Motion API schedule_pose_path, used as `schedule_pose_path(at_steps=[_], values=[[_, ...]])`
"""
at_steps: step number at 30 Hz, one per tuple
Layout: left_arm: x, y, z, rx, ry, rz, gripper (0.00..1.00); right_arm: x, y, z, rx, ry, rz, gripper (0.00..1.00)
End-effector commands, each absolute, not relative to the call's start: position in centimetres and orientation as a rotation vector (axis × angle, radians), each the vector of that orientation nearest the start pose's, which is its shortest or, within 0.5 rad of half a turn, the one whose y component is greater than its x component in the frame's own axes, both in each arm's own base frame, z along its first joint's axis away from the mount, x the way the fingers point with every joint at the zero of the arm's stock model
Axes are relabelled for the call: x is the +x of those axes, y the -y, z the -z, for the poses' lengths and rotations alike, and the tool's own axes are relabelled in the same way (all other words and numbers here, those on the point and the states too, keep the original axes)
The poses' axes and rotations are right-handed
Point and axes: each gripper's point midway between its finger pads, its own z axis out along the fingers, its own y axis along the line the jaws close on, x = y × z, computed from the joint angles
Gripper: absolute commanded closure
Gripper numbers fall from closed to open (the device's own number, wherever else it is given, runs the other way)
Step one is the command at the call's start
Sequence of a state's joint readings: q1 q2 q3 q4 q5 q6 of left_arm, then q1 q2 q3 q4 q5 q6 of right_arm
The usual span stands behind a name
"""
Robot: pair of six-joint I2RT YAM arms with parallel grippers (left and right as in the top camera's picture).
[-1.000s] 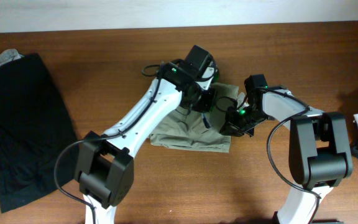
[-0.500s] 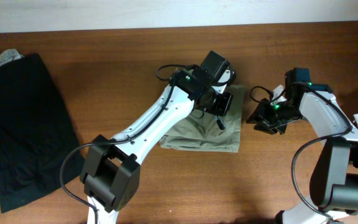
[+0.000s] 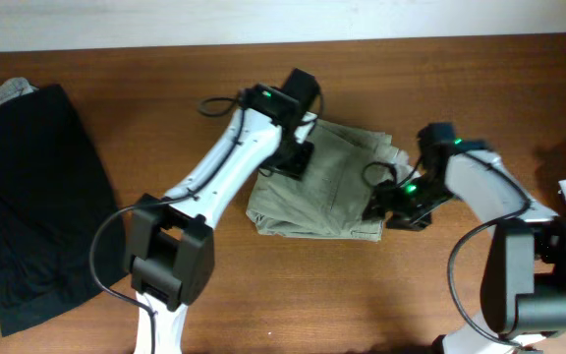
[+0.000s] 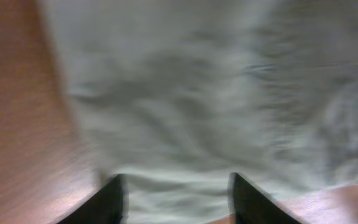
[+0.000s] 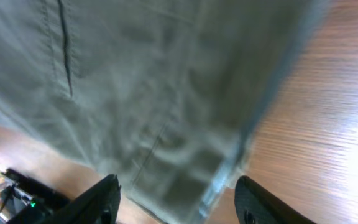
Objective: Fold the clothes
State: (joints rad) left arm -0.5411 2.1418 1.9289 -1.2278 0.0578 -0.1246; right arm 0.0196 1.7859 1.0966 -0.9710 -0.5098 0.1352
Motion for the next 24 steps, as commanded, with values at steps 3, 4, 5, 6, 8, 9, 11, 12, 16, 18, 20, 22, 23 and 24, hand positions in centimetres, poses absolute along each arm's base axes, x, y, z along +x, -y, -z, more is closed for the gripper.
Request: schedule_pose_path(at_steps=[3, 4, 5, 6, 8, 9, 11, 12, 16, 18, 20, 22, 23, 24], values=[[34.9, 17.2, -4.7, 0.546, -3.191, 0.128, 0.6, 26.0, -8.8, -0.2, 0.482, -3.212, -0.638, 0.96], [33.3, 17.3, -3.5, 0.577, -3.239, 0.201, 0.65, 26.1, -8.6, -0.3, 0.492, -3.208, -0.639, 0.96], [31.2, 16.8, -1.9, 0.58, -3.307, 0.212, 0.71, 26.1, -8.4, -0.3, 0.504, -3.206, -0.639, 0.96], [29.9, 16.3, -0.9, 0.583, -3.349, 0.197, 0.81, 26.1, -8.4, -0.3, 0.506, -3.206, -0.639, 0.96], [27.4, 15.1, 0.5, 0.587, -3.43, 0.171, 1.0, 26.1, -8.4, -0.3, 0.505, -3.206, -0.639, 0.96], [27.0, 14.9, 0.5, 0.612, -3.442, 0.17, 1.0, 26.1, -8.2, -0.3, 0.513, -3.206, -0.633, 0.96], [27.0, 14.0, -0.6, 0.656, -3.45, 0.152, 1.0, 26.0, -7.2, -0.3, 0.558, -3.21, -0.618, 0.86], [28.1, 13.7, -1.8, 0.621, -3.43, 0.171, 1.0, 26.0, -6.2, -0.5, 0.562, -3.216, -0.589, 0.74], [37.6, 16.2, -8.3, 0.648, -3.053, 0.259, 0.59, 29.6, -3.4, -5.4, 0.568, -3.125, -0.641, 0.59], [40.2, 18.5, -8.6, 0.671, -2.911, 0.341, 0.37, 30.9, -3.3, -6.1, 0.522, -3.084, -0.636, 0.38], [39.8, 20.2, -7.3, 0.788, -2.892, 0.432, 0.36, 32.0, -1.8, -5.4, 0.499, -3.057, -0.507, 0.27], [39.0, 21.0, -5.3, 0.854, -2.922, 0.472, 0.36, 32.6, -1.9, -5.5, 0.49, -3.033, -0.519, 0.28], [38.7, 21.2, -3.8, 0.864, -2.957, 0.472, 0.36, 32.0, -2.4, -5.6, 0.433, -3.057, -0.558, 0.28], [38.6, 21.1, -2.8, 0.865, -2.977, 0.472, 0.42, 31.6, -2.5, -5.6, 0.429, -3.073, -0.561, 0.33]])
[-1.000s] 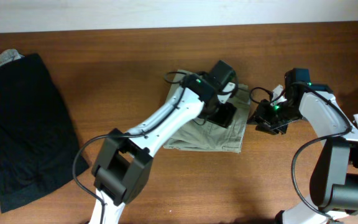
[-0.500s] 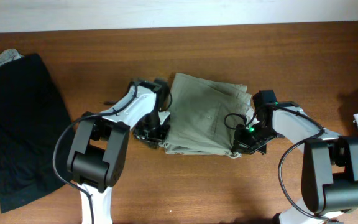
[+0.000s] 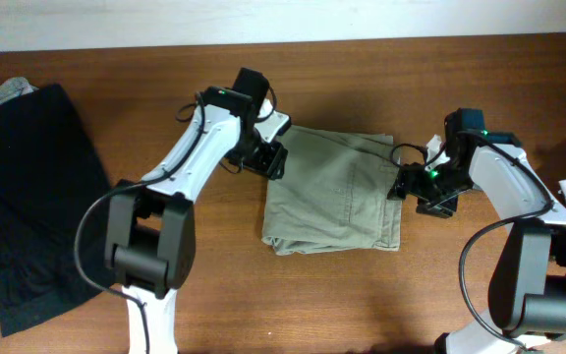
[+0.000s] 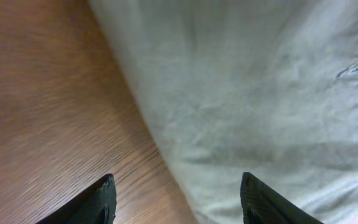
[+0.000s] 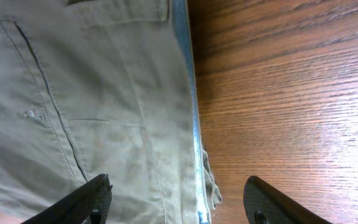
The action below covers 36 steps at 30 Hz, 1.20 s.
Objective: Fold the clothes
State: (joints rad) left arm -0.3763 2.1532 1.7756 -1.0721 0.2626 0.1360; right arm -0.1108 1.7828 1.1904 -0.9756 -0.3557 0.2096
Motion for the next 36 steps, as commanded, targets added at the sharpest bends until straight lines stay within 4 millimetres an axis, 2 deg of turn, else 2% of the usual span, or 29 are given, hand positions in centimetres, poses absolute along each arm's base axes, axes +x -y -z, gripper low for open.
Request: schedule_pose_path(at_steps=[1, 2, 3, 4, 5, 6, 7, 8, 9, 11, 12, 15, 16, 17, 18, 19, 20, 21, 22, 23, 24, 26, 28, 30, 31, 33, 36], values=[[38.7, 21.1, -1.8, 0.865, -2.989, 0.472, 0.46, 30.7, -3.0, -5.8, 0.413, -3.103, -0.614, 0.35], [38.8, 21.2, -0.9, 0.865, -2.999, 0.472, 0.54, 29.3, -4.2, -6.4, 0.35, -3.139, -0.732, 0.36], [38.7, 21.2, -0.3, 0.867, -3.008, 0.472, 0.66, 27.5, -4.9, -6.6, 0.38, -3.204, -0.783, 0.36], [38.6, 21.2, -0.3, 0.868, -3.014, 0.472, 0.78, 26.5, -5.3, -6.4, 0.387, -3.239, -0.793, 0.36], [38.3, 21.0, -0.3, 0.868, -3.028, 0.472, 0.92, 25.5, -5.8, -5.6, 0.401, -3.271, -0.793, 0.4], [37.6, 20.7, -0.3, 0.87, -3.059, 0.471, 1.0, 24.5, -6.0, -4.3, 0.465, -3.289, -0.788, 0.58], [36.6, 20.3, -0.4, 0.872, -3.107, 0.47, 1.0, 23.9, -6.1, -2.9, 0.56, -3.288, -0.779, 0.85], [34.6, 19.6, -0.6, 0.874, -3.198, 0.468, 1.0, 23.7, -6.2, -1.2, 0.721, -3.247, -0.778, 0.92], [33.3, 19.4, -1.0, 0.879, -3.25, 0.486, 1.0, 24.2, -6.1, -0.3, 0.839, -3.198, -0.764, 0.94], [31.7, 19.6, -1.4, 0.901, -3.307, 0.503, 1.0, 26.0, -5.5, 0.5, 0.928, -3.106, -0.711, 0.96], [30.9, 19.8, -1.6, 0.923, -3.329, 0.497, 0.99, 27.8, -4.5, 0.9, 1.009, -3.022, -0.632, 0.96], [29.7, 20.1, -1.9, 0.961, -3.363, 0.487, 0.98, 34.4, -2.2, 0.1, 0.964, -2.743, -0.641, 0.96], [29.8, 20.1, -1.9, 0.958, -3.362, 0.487, 0.88, 36.3, -1.2, -0.5, 0.933, -2.656, -0.648, 0.96], [29.8, 20.0, -2.0, 0.951, -3.363, 0.489, 0.83, 37.1, -0.9, -1.0, 0.888, -2.631, -0.67, 0.95], [30.1, 19.8, -2.4, 0.94, -3.36, 0.49, 0.82, 37.9, -2.2, -3.5, 0.686, -2.597, -0.896, 0.71], [30.7, 19.8, -3.0, 0.928, -3.346, 0.493, 0.8, 37.4, -2.8, -5.1, 0.612, -2.592, -1.035, 0.57], [31.4, 19.8, -3.6, 0.918, -3.323, 0.495, 0.8, 36.3, -2.6, -5.5, 0.66, -2.626, -1.086, 0.55], [32.6, 20.0, -4.5, 0.906, -3.278, 0.496, 0.8, 34.0, -2.1, -5.5, 0.769, -2.704, -1.119, 0.53], [34.7, 20.5, -5.9, 0.899, -3.197, 0.488, 0.74, 31.4, -2.4, -5.1, 0.822, -2.796, -1.136, 0.5], [36.6, 20.9, -6.4, 0.911, -3.114, 0.456, 0.68, 29.7, -2.8, -4.6, 0.843, -2.879, -1.11, 0.44], [37.6, 21.3, -6.4, 0.93, -3.061, 0.451, 0.66, 28.7, -3.3, -4.4, 0.849, -2.927, -1.101, 0.43], [39.3, 21.9, -6.2, 0.968, -2.966, 0.443, 0.66, 27.3, -5.1, -3.3, 0.855, -2.997, -1.089, 0.38], [40.6, 21.1, -5.4, 0.976, -2.938, 0.32, 0.65, 27.1, -7.2, -0.8, 0.971, -2.983, -1.046, 0.2], [40.2, 20.9, -4.7, 0.981, -2.966, 0.317, 0.65, 27.7, -9.4, 0.5, 0.98, -2.932, -1.062, 0.14], [39.8, 20.7, -4.0, 0.985, -2.99, 0.317, 0.65, 28.1, -10.5, 0.8, 0.96, -2.912, -1.07, 0.13], [38.6, 20.4, -2.3, 0.993, -3.046, 0.328, 0.65, 28.6, -13.0, 1.1, 0.884, -2.914, -1.051, 0.17], [38.3, 20.3, -1.4, 0.997, -3.067, 0.333, 0.66, 28.9, -13.8, 1.6, 0.858, -2.915, -0.964, 0.36]])
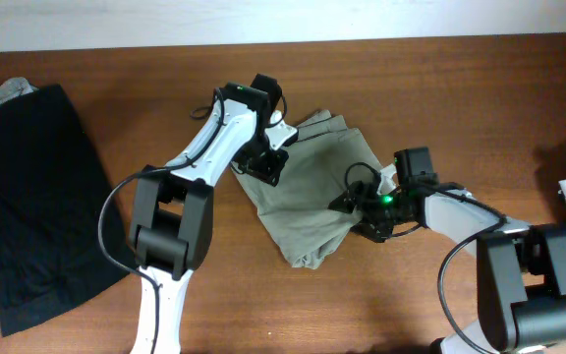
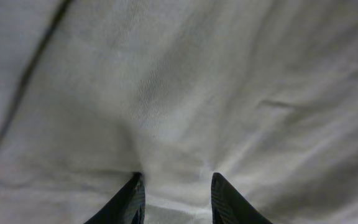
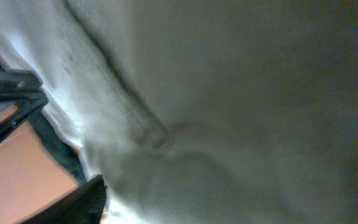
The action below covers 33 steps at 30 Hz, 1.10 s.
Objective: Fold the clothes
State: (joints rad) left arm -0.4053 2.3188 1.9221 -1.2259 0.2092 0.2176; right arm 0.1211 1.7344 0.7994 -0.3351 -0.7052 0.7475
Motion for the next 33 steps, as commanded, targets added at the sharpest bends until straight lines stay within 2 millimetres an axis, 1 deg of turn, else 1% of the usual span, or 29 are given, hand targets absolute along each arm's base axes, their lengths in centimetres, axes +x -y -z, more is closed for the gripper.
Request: schedule_pose_path(at_steps=[1, 2, 3, 4, 5, 6, 7, 8, 9, 10, 11, 12, 14, 15, 16, 17, 19, 21, 22, 23, 24, 25, 26, 27, 28, 29, 31, 32, 33], values=[[38.3, 20.3, -1.4, 0.997, -3.065, 0.332, 0.65, 28.8, -13.8, 1.6, 0.88, -2.919, -0.964, 0.38], [38.3, 20.3, -1.4, 0.997, -3.066, 0.333, 0.66, 28.7, -13.3, 1.8, 0.9, -2.926, -0.929, 0.43], [37.7, 20.6, -1.5, 1.0, -3.08, 0.367, 0.65, 30.1, -12.3, 1.6, 0.916, -2.865, -0.93, 0.67], [37.0, 20.9, -1.7, 1.014, -3.098, 0.392, 0.66, 32.3, -10.8, 0.9, 0.939, -2.763, -0.967, 0.77], [36.8, 21.2, -1.7, 1.027, -3.096, 0.391, 0.66, 33.5, -10.3, 0.1, 0.893, -2.7, -1.046, 0.74], [36.7, 21.5, -1.7, 1.038, -3.091, 0.389, 0.65, 33.9, -10.4, -0.9, 0.818, -2.668, -1.14, 0.61], [36.6, 22.0, -1.6, 1.055, -3.08, 0.389, 0.65, 32.5, -10.7, -1.5, 0.822, -2.692, -1.272, 0.44], [36.6, 22.4, -1.6, 1.069, -3.067, 0.388, 0.65, 30.3, -10.9, -0.8, 0.869, -2.782, -1.267, 0.35], [36.6, 23.0, -1.6, 1.086, -3.047, 0.387, 0.64, 29.0, -11.6, -0.4, 0.846, -2.833, -1.26, 0.35], [36.6, 23.4, -1.6, 1.1, -3.034, 0.383, 0.64, 28.5, -11.8, 0.1, 0.84, -2.858, -1.231, 0.35], [36.6, 23.8, -1.5, 1.111, -3.024, 0.382, 0.61, 27.6, -11.9, 1.5, 0.846, -2.893, -1.138, 0.35], [36.5, 23.8, -1.5, 1.112, -3.024, 0.382, 0.62, 27.7, -12.1, 1.9, 0.897, -2.863, -1.145, 0.35], [36.5, 23.8, -1.5, 1.113, -3.024, 0.382, 0.61, 29.4, -12.1, 1.9, 0.932, -2.756, -1.171, 0.35], [36.5, 23.8, -1.5, 1.112, -3.024, 0.382, 0.61, 30.4, -12.2, 1.7, 0.895, -2.719, -1.151, 0.36], [36.5, 23.8, -1.5, 1.113, -3.024, 0.382, 0.61, 31.1, -12.1, 1.9, 0.88, -2.7, -1.1, 0.37], [36.5, 23.8, -1.5, 1.115, -3.025, 0.381, 0.61, 32.3, -12.2, 1.5, 0.821, -2.653, -1.09, 0.44], [36.4, 23.9, -1.5, 1.118, -3.024, 0.381, 0.61, 33.7, -12.1, 0.9, 0.777, -2.593, -1.076, 0.46], [36.3, 23.8, -1.6, 1.119, -3.03, 0.382, 0.61, 35.2, -11.3, 0.7, 0.802, -2.529, -1.02, 0.4], [36.2, 23.8, -1.6, 1.121, -3.034, 0.382, 0.61, 35.8, -11.1, 0.5, 0.809, -2.5, -1.003, 0.31], [36.2, 23.8, -1.6, 1.12, -3.035, 0.382, 0.62, 36.2, -11.3, 0.3, 0.789, -2.486, -0.993, 0.27], [36.1, 23.7, -1.6, 1.12, -3.04, 0.381, 0.62, 36.4, -11.8, 0.2, 0.76, -2.478, -0.98, 0.27], [36.0, 23.7, -1.6, 1.122, -3.045, 0.381, 0.63, 36.6, -12.8, 0.3, 0.717, -2.476, -0.989, 0.29], [35.9, 23.7, -1.6, 1.122, -3.045, 0.381, 0.63, 36.5, -13.4, 0.7, 0.696, -2.485, -0.996, 0.35], [35.9, 23.7, -1.6, 1.122, -3.045, 0.381, 0.63, 36.1, -14.1, 1.6, 0.695, -2.509, -1.012, 0.43], [35.9, 23.8, -1.6, 1.127, -3.045, 0.38, 0.63, 36.1, -14.3, 1.7, 0.687, -2.511, -1.025, 0.57], [35.8, 23.8, -1.6, 1.131, -3.046, 0.379, 0.63, 36.6, -14.8, 0.8, 0.608, -2.477, -1.07, 0.69], [35.7, 23.8, -1.6, 1.132, -3.05, 0.378, 0.63, 37.2, -15.0, -0.9, 0.546, -2.423, -1.174, 0.88], [35.6, 23.7, -1.6, 1.133, -3.053, 0.377, 0.63, 37.5, -14.6, -2.1, 0.531, -2.388, -1.231, 0.95], [35.6, 23.7, -1.6, 1.13, -3.056, 0.378, 0.63, 37.8, -14.0, -4.2, 0.504, -2.337, -1.297, 0.96]])
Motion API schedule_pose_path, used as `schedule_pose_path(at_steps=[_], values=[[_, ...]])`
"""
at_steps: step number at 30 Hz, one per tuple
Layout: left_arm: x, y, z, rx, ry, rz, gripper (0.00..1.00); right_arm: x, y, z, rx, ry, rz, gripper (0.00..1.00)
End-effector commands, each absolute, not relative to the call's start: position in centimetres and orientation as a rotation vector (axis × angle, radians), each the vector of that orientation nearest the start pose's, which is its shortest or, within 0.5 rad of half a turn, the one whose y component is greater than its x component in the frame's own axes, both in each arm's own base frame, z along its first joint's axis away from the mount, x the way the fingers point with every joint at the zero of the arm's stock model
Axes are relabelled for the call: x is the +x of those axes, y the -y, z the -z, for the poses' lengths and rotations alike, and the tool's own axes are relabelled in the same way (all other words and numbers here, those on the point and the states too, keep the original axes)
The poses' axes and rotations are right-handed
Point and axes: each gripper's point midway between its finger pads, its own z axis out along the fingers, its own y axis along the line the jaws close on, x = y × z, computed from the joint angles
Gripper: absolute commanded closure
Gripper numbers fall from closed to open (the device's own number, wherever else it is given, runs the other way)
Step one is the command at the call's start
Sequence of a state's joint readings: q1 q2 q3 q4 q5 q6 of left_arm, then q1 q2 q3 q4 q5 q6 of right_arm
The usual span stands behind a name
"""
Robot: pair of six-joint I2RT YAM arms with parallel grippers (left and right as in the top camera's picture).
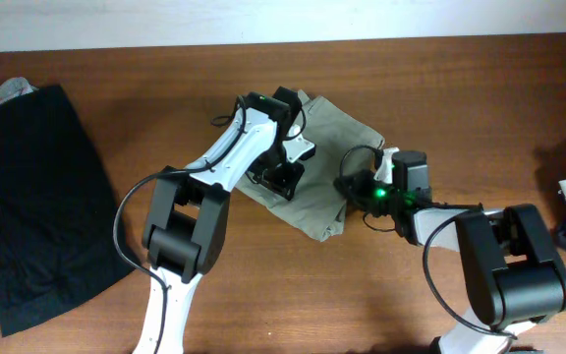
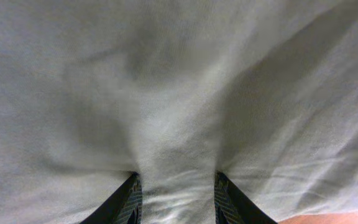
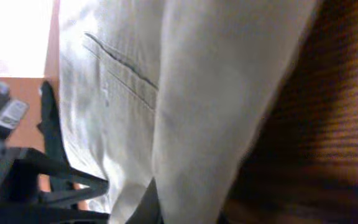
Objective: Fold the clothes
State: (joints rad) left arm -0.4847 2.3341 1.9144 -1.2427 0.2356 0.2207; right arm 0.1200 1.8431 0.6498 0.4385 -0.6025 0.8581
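A folded olive-green garment lies skewed on the brown table, one corner pointing toward the front. My left gripper is on its left part. In the left wrist view the left gripper is shut on a pinched ridge of this cloth. My right gripper is at the garment's right edge. In the right wrist view the right gripper holds a fold of the cloth, with one dark finger showing beside it.
A large black garment over a grey one lies at the far left. A white and red object sits at the right edge. Bare wood lies to the right of the olive garment.
The olive garment has shifted toward the back and looks more bunched. The left gripper sits a little farther right on it and the right gripper has come nearer; both still grip cloth.
At first both grippers were open over the rumpled olive garment. It then lay as a flat rectangle with an open gripper at each side edge. Later both had shut on cloth and the garment lay turned askew; now it lies farther back, still held.
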Motion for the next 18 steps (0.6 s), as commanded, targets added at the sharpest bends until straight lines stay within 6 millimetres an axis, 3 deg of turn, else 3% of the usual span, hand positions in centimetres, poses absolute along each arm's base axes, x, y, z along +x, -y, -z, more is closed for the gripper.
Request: schedule_pose_path(at_steps=[1, 3, 4, 5, 6, 9, 10, 11, 12, 13, 16, 18], values=[[35.8, 23.5, -1.8, 1.12, -3.055, 0.38, 0.63, 38.0, -13.5, -6.0, 0.477, -2.292, -1.331, 0.96], [37.4, 22.2, -4.1, 1.048, -3.06, 0.386, 0.67, 38.5, -12.7, -10.5, 0.385, -2.182, -1.32, 0.96], [38.5, 21.5, -5.5, 0.999, -3.048, 0.411, 0.67, 38.5, -12.7, -11.8, 0.337, -2.153, -1.297, 0.96], [38.9, 21.7, -6.1, 0.975, -3.036, 0.462, 0.65, 38.2, -12.7, -11.7, 0.348, -2.167, -1.3, 0.96], [39.0, 22.0, -5.8, 0.968, -3.023, 0.502, 0.64, 37.1, -12.3, -9.3, 0.457, -2.273, -1.272, 0.96], [39.5, 25.0, -3.3, 1.045, -2.913, 0.501, 0.62, 34.6, -11.5, -5.4, 0.603, -2.456, -1.185, 0.95], [39.2, 26.1, -2.3, 1.08, -2.881, 0.503, 0.6, 33.6, -11.1, -4.2, 0.669, -2.514, -1.146, 0.83], [38.5, 27.2, -1.1, 1.119, -2.859, 0.502, 0.6, 32.8, -10.3, -2.9, 0.748, -2.568, -1.059, 0.58], [38.3, 27.6, -0.2, 1.141, -2.841, 0.476, 0.6, 31.9, -9.3, -1.6, 0.841, -2.617, -0.962, 0.27], [38.2, 27.4, 0.8, 1.151, -2.837, 0.425, 0.6, 30.9, -9.1, -0.9, 0.88, -2.66, -0.939, 0.19], [37.6, 26.8, 2.0, 1.15, -2.859, 0.423, 0.6, 29.7, -8.7, 1.7, 1.06, -2.718, -0.924, 0.15], [37.5, 26.8, 2.1, 1.151, -2.862, 0.423, 0.6, 31.0, -11.2, 3.2, 0.996, -2.698, -1.142, 0.21]])
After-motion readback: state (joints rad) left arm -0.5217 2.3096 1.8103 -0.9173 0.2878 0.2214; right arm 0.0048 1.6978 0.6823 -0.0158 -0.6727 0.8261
